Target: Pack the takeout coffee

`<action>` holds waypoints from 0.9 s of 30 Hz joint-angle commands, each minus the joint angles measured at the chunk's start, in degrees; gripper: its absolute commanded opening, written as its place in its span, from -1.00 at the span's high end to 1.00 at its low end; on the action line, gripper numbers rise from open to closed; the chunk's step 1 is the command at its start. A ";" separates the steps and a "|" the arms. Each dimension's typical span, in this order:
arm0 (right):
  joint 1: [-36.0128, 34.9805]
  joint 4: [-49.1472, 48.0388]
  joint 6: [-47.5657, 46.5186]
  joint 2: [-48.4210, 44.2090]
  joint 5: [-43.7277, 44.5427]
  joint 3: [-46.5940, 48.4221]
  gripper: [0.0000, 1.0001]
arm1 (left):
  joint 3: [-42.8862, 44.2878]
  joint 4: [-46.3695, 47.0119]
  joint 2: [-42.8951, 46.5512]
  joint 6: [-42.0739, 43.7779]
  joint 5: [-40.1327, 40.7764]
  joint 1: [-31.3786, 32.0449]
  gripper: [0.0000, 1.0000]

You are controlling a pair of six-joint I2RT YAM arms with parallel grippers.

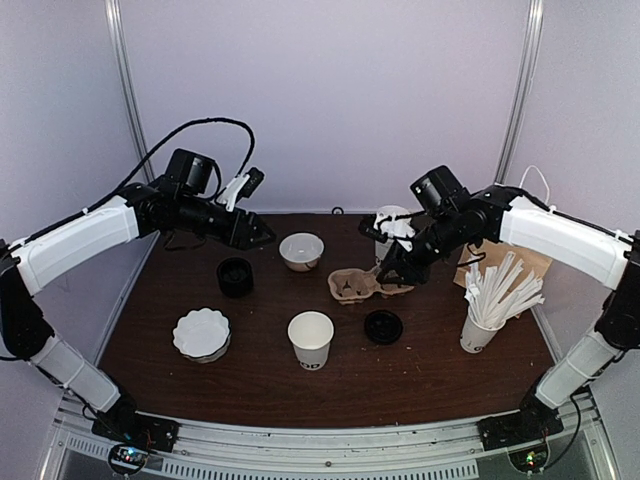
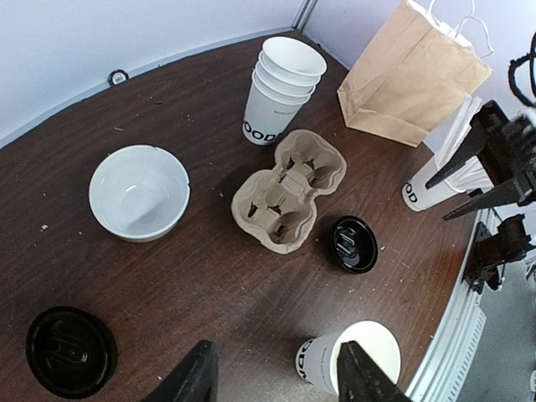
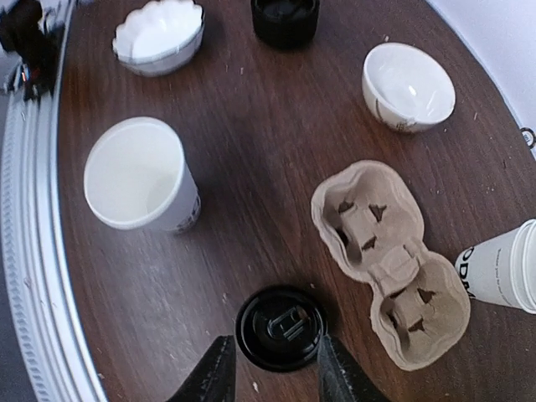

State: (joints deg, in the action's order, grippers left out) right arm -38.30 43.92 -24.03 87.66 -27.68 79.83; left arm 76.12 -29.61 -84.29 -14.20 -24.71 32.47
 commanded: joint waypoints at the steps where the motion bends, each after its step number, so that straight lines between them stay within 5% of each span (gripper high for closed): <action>1: -3.50 5.79 -12.56 -1.45 12.61 -5.49 0.30 | 2.44 -0.83 -1.43 4.04 2.04 0.15 -0.10; 10: -8.38 -0.76 -21.97 3.20 21.19 -15.26 0.23 | -2.67 3.30 0.54 7.52 4.16 0.14 -0.15; 20: -9.16 -1.41 -25.35 10.43 21.26 -12.90 0.05 | -3.19 1.31 1.30 9.38 5.21 0.14 -0.15; 27: -9.31 -0.62 -27.27 12.45 19.20 -12.47 0.11 | -3.20 0.91 1.76 9.80 5.63 0.14 -0.16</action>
State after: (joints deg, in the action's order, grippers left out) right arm -47.24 43.48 -49.52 99.09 -7.73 66.39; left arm 73.17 -29.28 -84.14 -5.67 -19.88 32.47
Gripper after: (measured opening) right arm 0.457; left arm 0.577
